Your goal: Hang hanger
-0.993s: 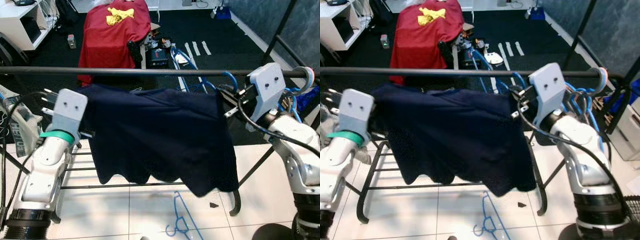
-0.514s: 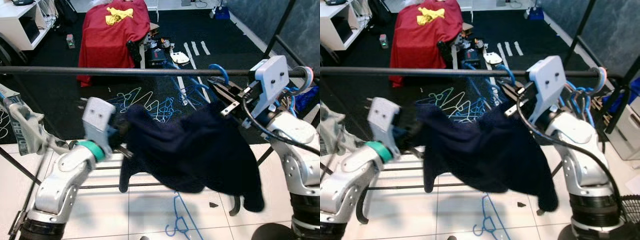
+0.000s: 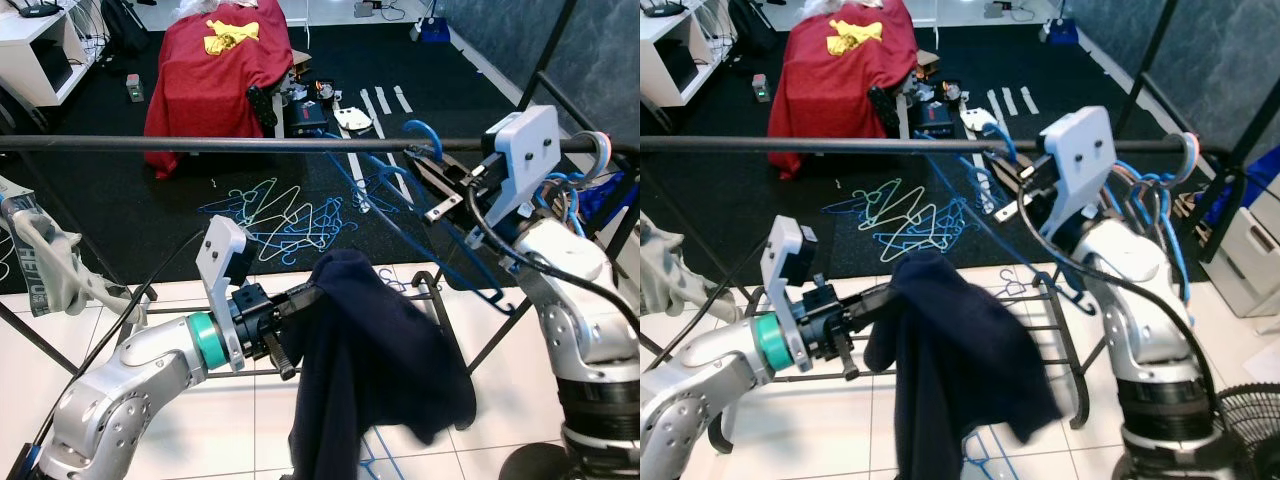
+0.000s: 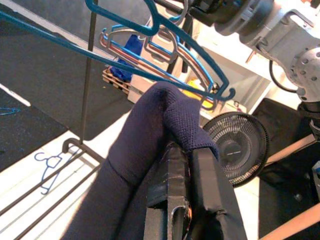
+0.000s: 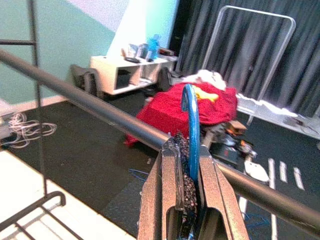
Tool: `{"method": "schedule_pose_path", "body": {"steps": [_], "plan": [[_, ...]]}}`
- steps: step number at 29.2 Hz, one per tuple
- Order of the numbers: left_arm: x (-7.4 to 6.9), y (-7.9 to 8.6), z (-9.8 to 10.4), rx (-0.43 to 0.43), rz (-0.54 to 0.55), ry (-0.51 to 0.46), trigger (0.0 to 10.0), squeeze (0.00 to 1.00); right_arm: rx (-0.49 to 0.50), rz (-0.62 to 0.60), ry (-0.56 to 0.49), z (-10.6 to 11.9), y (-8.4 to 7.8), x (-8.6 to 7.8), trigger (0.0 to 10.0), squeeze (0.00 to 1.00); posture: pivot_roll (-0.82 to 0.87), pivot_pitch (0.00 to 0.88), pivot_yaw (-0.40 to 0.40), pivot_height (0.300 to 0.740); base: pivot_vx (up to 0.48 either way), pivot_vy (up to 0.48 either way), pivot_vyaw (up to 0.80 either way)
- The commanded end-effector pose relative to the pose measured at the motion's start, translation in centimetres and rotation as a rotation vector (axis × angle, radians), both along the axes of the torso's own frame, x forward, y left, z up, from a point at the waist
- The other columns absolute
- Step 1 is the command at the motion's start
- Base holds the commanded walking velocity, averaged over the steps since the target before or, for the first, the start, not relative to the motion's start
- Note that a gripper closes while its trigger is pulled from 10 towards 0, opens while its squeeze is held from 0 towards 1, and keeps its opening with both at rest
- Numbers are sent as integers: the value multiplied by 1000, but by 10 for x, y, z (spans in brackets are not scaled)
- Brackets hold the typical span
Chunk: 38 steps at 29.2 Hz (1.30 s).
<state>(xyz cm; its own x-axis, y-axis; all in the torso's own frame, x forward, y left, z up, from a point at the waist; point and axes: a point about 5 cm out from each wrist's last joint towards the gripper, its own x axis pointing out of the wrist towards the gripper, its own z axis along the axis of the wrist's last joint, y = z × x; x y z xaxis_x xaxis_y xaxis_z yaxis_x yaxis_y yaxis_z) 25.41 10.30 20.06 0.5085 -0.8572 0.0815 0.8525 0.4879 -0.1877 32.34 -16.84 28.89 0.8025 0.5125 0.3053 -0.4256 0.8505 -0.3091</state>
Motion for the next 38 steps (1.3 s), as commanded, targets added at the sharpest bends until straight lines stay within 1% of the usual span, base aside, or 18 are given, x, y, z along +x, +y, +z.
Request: {"method": "schedule_pose_path", "body": {"steps": [1,5,6,8,9,12,15,16,17,20,22,25,27,30,34,35,37,38], "plan": [[-3,0,2,-4,-9,-18,0,0,8,-17,-24,4,-3,0,10000,0,-42,57,119,740,0,0,0],[-3,2,2,5,-12,2,0,0,29,-63,-42,9,-9,3,10000,0,-42,56,123,740,0,0,0],[-1,6,-1,40,6,9,0,0,29,-111,-30,9,-14,7,10000,0,-40,57,124,740,0,0,0],[-1,6,-1,40,6,9,0,0,29,-111,-30,9,-14,7,10000,0,-40,57,124,740,0,0,0],[3,12,-3,83,54,13,0,0,43,-193,0,6,-23,16,10000,0,-38,58,125,740,0,0,0],[4,13,-3,92,63,14,0,0,59,-220,16,4,-26,22,10000,0,-35,58,125,740,0,0,0],[5,12,-2,92,71,13,0,0,94,-277,62,-1,-31,39,10000,0,-28,59,122,740,0,0,0],[5,12,-2,92,71,13,0,0,94,-277,62,-1,-31,39,10000,0,-28,59,122,740,0,0,0],[5,12,-2,92,75,10,0,0,105,-299,78,-2,-31,46,10000,0,-26,60,121,740,0,0,0],[5,12,-2,92,81,8,0,0,119,-336,106,-4,-30,56,10000,0,-21,60,117,740,0,0,0],[5,12,-2,92,81,8,0,0,119,-336,106,-4,-30,56,10000,0,-21,60,117,740,0,0,0],[5,13,-1,93,88,10,0,0,135,-342,120,-7,-21,61,10000,0,-17,62,115,740,0,0,0],[5,13,-1,93,88,10,0,0,135,-342,120,-7,-21,61,10000,0,-17,62,115,740,0,0,0],[5,13,-1,93,91,12,0,0,136,-339,112,-8,-17,61,10000,0,-19,64,117,740,0,0,0],[5,12,-3,96,87,15,0,0,85,-372,56,-12,-11,56,10000,0,-27,65,117,740,0,0,0],[5,12,-3,96,87,15,0,0,85,-372,56,-12,-11,56,10000,0,-27,65,117,740,0,0,0],[6,11,-4,98,88,16,0,0,88,-396,22,-12,-9,52,10000,0,-28,66,117,740,0,0,0],[6,11,-4,98,89,17,0,0,84,-417,-12,-11,-8,49,10000,0,-30,66,116,740,0,0,0]]}}
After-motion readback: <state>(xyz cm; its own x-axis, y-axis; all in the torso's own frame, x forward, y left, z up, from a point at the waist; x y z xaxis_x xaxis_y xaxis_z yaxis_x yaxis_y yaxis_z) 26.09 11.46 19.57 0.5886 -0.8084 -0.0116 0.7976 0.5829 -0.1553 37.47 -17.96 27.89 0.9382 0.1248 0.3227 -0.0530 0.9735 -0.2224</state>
